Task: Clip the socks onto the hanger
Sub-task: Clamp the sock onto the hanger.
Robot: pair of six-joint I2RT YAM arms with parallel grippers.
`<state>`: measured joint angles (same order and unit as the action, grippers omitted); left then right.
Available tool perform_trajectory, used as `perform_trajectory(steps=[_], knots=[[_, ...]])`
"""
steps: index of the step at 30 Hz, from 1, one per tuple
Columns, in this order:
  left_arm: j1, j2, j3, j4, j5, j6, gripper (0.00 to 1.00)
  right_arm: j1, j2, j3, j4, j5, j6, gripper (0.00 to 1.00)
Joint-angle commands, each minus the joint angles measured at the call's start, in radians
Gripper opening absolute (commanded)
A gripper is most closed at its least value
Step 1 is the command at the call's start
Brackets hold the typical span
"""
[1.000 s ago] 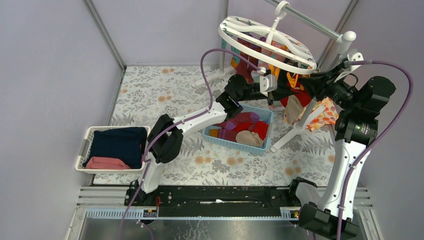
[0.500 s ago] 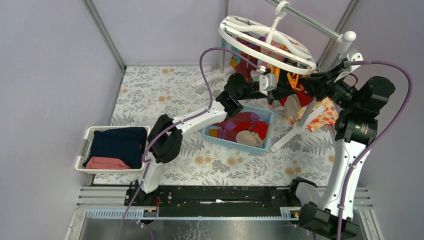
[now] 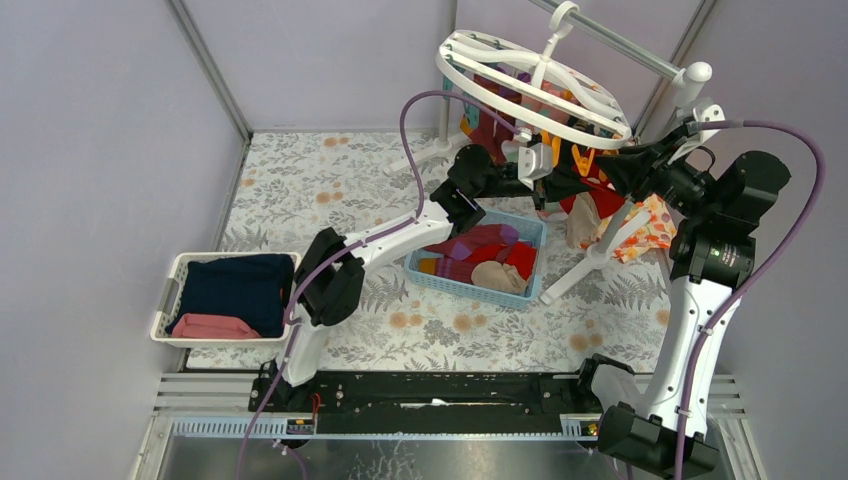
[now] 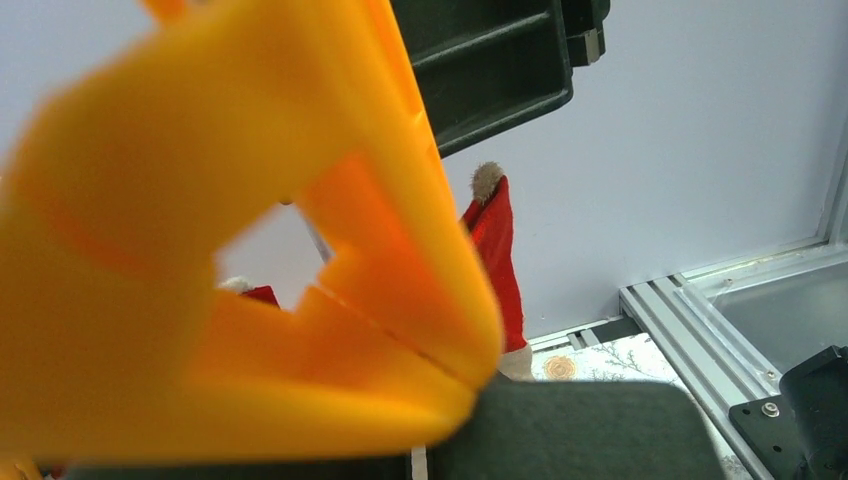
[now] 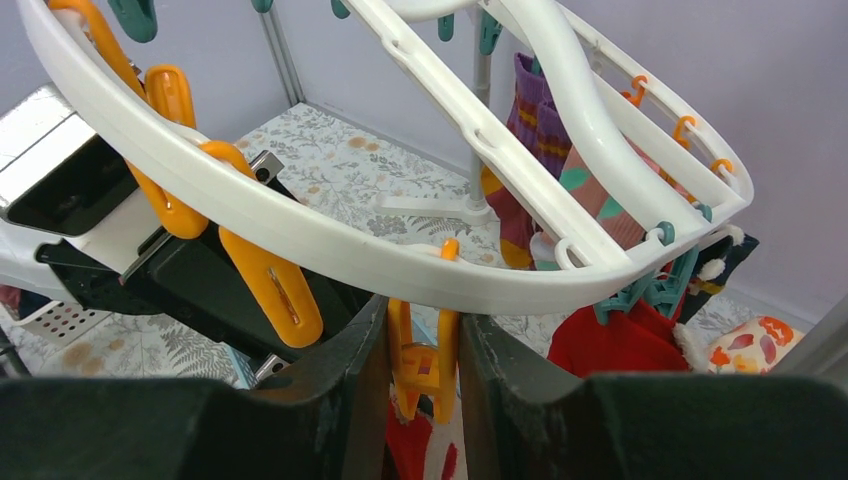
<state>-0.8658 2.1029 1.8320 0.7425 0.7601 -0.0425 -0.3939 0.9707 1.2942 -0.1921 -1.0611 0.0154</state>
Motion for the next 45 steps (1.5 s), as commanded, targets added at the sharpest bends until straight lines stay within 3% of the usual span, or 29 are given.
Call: perform_trajectory(steps=[1,26,45], knots=[[0.010,0.007,0.032,-0.037,-0.010,0.027,0.00,-0.003,0.006,0.034,0.038,-0.043,0.024,0.18],[0.008,0.067,0.135,-0.162,-0.039,0.035,0.00,-0.003,0.005,0.020,0.069,-0.069,0.054,0.18],[0.031,0.000,0.021,0.033,-0.011,-0.123,0.00,-0.003,0.002,0.008,0.044,-0.054,0.016,0.18]])
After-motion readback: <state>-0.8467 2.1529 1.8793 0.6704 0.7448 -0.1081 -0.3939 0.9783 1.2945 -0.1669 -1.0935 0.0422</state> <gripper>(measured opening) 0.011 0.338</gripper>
